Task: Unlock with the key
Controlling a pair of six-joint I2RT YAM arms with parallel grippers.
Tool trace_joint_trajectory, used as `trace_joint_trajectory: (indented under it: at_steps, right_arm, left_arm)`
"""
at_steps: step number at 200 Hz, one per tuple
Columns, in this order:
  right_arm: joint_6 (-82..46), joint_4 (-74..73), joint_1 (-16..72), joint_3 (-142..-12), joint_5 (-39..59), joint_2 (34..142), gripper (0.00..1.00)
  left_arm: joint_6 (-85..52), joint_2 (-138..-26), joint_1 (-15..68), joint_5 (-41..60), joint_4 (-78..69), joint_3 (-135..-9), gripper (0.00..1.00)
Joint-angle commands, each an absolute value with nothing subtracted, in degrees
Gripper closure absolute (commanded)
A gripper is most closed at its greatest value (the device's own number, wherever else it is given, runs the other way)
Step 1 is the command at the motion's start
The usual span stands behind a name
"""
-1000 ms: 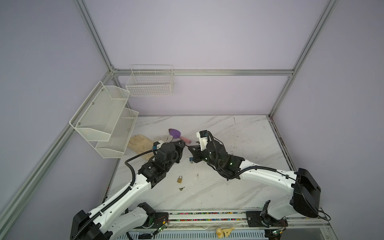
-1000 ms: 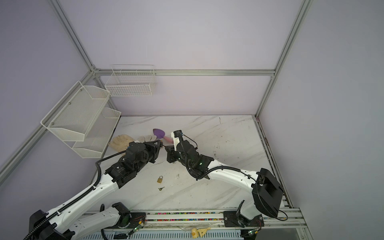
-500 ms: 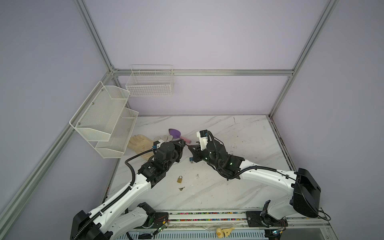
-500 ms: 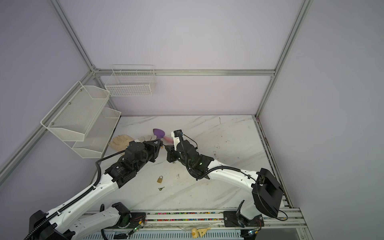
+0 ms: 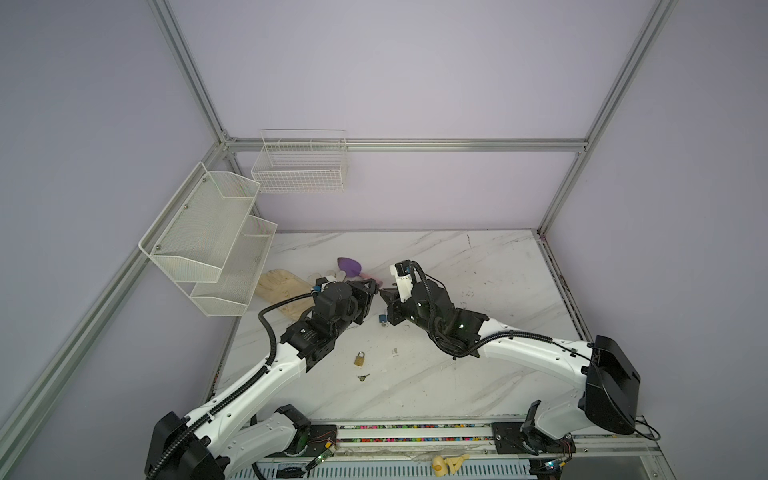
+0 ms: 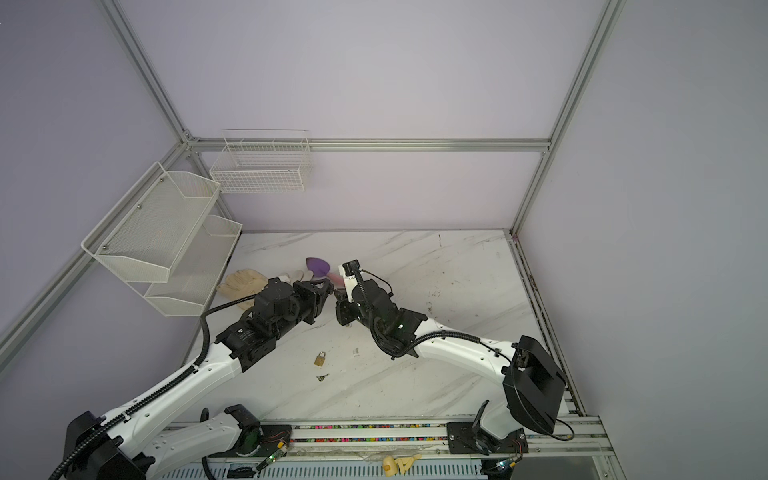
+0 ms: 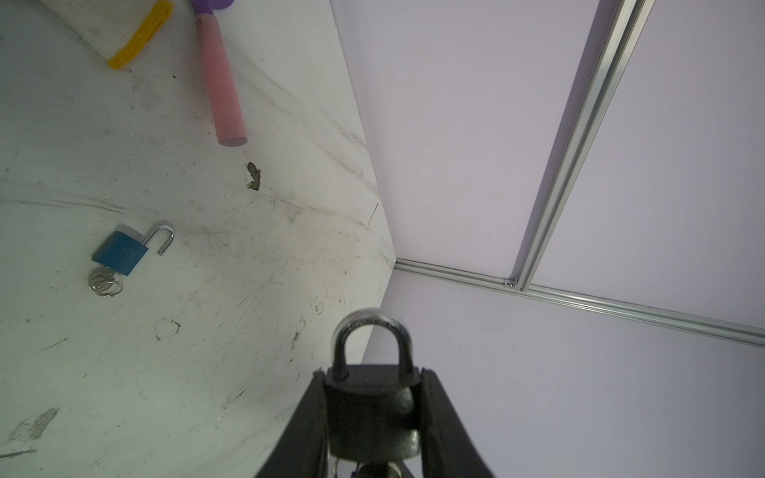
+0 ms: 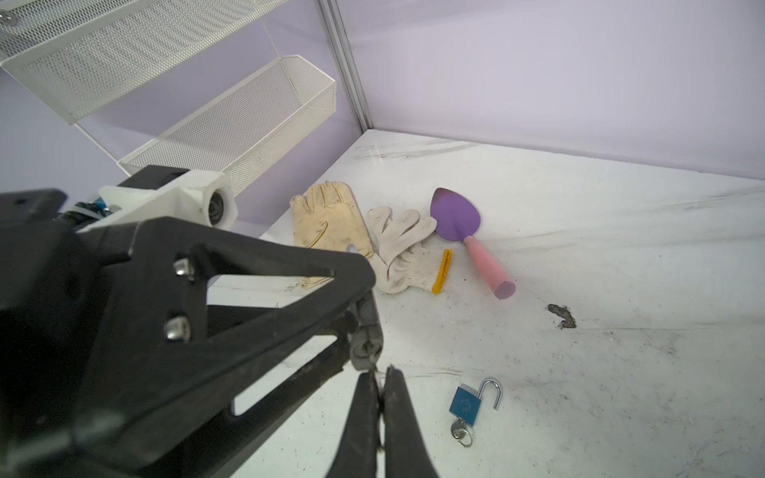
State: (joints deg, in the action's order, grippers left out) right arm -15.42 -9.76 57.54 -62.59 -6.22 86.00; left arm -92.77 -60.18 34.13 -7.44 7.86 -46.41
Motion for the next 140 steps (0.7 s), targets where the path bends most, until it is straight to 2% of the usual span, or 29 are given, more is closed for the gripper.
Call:
trace_joint_trajectory:
  at_steps: [1, 54, 77, 106, 126, 140]
  right_arm:
    - [-17.33, -14.41, 57.39, -66.99, 3.22, 86.02, 1.0]
    - [-28.82, -19.86, 54.91, -69.44, 16.06, 87.48, 1.0]
    - [-22.84, -11.95, 56.02, -72.56, 7.38, 88.17, 1.0]
    - [-13.98, -12.86, 57.11, -68.67, -2.77, 86.36, 1.0]
    - [-11.22, -14.81, 57.08, -66.74, -1.36, 86.32, 1.0]
    - [-11.94, -16.43, 56.78, -66.7, 4.22, 86.14, 1.0]
  left_arm:
    - [-90.47, -60.85, 35.28, -1.41, 6.76, -50.23, 1.0]
    - [-87.29, -62.2, 37.92, -0.43, 3.89, -52.03, 1.0]
    - [-86.83, -63.18, 38.8, 0.88, 3.45, -53.29, 1.0]
    - [-87.36, -63.68, 39.55, 2.72, 3.31, -54.57, 1.0]
    - [-88.33, -63.81, 39.64, 4.63, 1.08, -54.35, 1.0]
    - [-87.43, -63.81, 39.77, 5.16, 1.29, -55.07, 1.0]
